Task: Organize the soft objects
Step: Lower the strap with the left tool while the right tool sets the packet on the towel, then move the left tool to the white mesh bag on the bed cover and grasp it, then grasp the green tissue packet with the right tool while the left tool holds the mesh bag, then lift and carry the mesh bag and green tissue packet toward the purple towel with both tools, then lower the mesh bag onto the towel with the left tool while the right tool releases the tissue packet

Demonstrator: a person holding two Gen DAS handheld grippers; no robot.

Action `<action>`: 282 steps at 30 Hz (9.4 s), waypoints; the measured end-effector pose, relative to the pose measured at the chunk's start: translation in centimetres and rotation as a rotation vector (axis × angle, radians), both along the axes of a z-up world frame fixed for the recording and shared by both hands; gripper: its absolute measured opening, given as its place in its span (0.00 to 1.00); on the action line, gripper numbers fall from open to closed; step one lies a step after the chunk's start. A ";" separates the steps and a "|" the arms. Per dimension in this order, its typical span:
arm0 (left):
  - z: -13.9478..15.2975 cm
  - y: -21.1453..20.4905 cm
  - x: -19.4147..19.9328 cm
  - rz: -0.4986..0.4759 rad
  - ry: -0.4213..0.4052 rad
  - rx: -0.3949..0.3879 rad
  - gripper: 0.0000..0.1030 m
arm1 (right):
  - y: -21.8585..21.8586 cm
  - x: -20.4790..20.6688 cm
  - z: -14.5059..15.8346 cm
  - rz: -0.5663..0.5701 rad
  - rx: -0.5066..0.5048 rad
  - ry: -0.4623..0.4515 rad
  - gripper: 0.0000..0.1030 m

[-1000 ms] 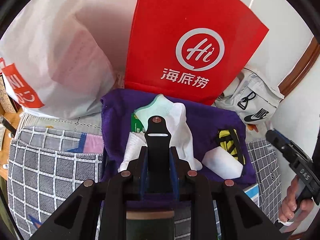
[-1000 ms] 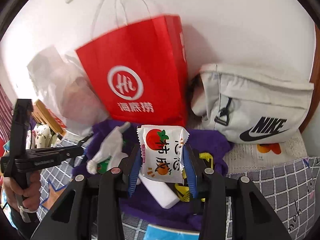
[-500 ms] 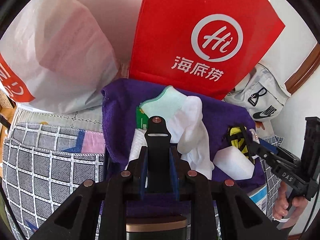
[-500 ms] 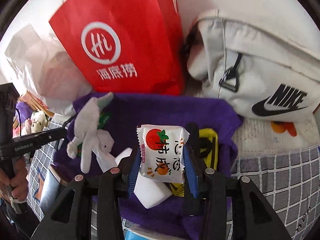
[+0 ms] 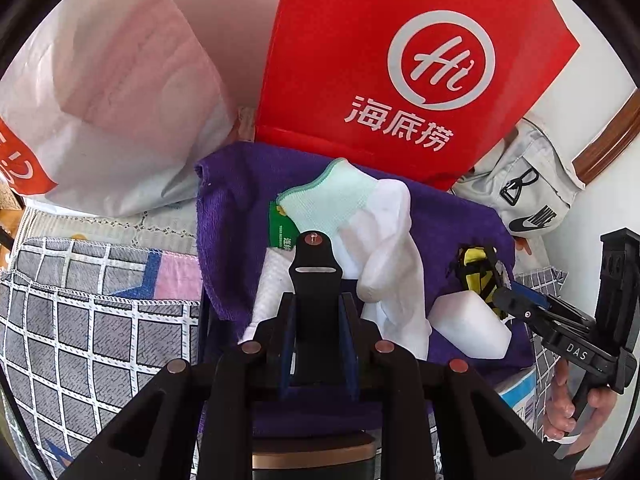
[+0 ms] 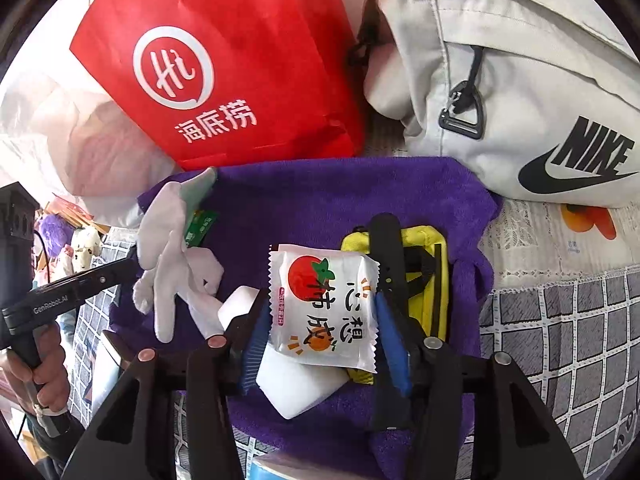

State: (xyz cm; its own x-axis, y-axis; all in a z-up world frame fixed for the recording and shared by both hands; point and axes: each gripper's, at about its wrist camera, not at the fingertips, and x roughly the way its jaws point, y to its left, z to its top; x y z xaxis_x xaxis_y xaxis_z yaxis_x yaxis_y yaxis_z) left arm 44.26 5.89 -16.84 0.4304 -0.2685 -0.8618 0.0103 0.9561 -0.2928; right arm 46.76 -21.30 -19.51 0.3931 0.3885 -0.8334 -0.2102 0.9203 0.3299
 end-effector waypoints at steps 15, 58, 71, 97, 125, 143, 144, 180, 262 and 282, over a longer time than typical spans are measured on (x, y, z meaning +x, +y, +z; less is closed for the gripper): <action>2.0 -0.3 -1.0 0.000 -0.003 -0.013 0.26 | -0.4 -2.9 3.5 -0.019 -0.003 -0.069 0.59; -4.2 -4.6 -22.7 0.013 0.108 -0.053 0.55 | 0.5 -31.9 1.5 0.089 -0.095 -0.196 0.59; -4.9 -7.5 -21.4 0.050 0.084 -0.050 0.83 | -1.2 -31.6 -0.8 0.061 -0.051 -0.155 0.59; -4.3 -2.0 -24.5 0.091 0.053 0.157 0.10 | 5.2 -29.8 -2.6 0.102 -0.113 -0.182 0.59; -4.7 1.0 -25.2 0.080 0.037 0.051 0.11 | 9.7 -27.6 -1.9 0.140 -0.269 -0.287 0.38; -4.0 1.1 -26.9 0.071 0.041 0.055 0.11 | 6.4 -33.0 -0.2 0.160 -0.279 -0.225 0.13; -4.0 1.3 -27.2 0.073 0.047 0.045 0.11 | 5.6 -33.7 -0.2 0.146 -0.286 -0.215 0.13; -0.9 -1.3 -26.8 0.028 0.010 0.048 0.07 | 0.6 -33.8 0.0 0.098 -0.140 -0.229 0.53; 3.0 -0.1 -2.0 0.036 -0.079 -0.006 0.07 | -0.6 -3.8 6.3 -0.091 -0.068 -0.255 0.55; -1.6 0.2 0.2 0.021 0.003 -0.039 0.07 | -1.7 -0.8 0.5 -0.106 -0.072 -0.115 0.56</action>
State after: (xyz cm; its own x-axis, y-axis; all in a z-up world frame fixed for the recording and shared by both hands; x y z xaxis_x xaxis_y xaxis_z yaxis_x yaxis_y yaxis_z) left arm 44.49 6.07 -18.48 0.4333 -0.2926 -0.8524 -0.0108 0.9441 -0.3296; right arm 45.92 -23.04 -18.98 0.5233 0.2806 -0.8046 -0.1429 0.9598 0.2417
